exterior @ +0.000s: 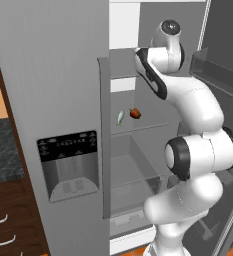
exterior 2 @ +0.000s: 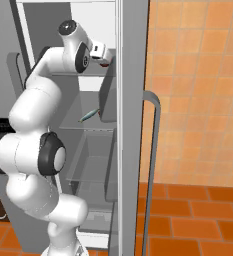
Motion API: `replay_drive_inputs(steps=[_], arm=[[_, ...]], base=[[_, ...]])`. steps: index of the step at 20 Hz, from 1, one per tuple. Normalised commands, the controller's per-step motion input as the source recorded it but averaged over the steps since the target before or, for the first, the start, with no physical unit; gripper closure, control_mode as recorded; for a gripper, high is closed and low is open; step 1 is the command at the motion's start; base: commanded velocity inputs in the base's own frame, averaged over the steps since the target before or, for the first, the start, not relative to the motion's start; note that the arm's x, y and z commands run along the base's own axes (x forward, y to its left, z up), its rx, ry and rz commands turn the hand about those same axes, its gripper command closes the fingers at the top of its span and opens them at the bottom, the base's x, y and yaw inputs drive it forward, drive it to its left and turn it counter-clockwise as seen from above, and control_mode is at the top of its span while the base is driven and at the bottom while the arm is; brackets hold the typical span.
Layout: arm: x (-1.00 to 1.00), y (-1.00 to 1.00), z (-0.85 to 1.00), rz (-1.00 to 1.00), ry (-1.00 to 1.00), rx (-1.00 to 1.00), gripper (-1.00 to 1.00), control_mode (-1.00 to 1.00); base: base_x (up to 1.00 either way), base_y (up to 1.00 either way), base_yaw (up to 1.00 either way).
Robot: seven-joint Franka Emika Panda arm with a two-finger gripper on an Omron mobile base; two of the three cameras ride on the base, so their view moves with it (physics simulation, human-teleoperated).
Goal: Place one bell pepper and one fish in each tupperware on the nearby counter, to pack two identical lunches.
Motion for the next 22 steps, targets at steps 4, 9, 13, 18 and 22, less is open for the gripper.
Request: replay_drive_inputs(steps=[4, 9, 13, 18, 22], arm=[[0.59, 0.00, -0.10, 0.01, 0.06, 0.00, -1.00, -1.00], [0.44, 0.00, -0.16, 0.00, 0.04, 0.00, -1.00, -1.00], [0.38, -0.04, -0.12, 0.00, 0.01, 0.00, -1.00, -1.00], [0.38, -0.08, -0.03, 0.00, 0.00, 0.00, -1.00, -1.00], [0.30, -0.06, 0.00, 0.00, 0.00, 0.00, -1.00, -1.00]], base=[[0.00, 0.00, 0.00], [0.00, 0.00, 0.00], [0.00, 0.00, 0.00], [0.00, 0.00, 0.00], [0.00, 0.00, 0.00]])
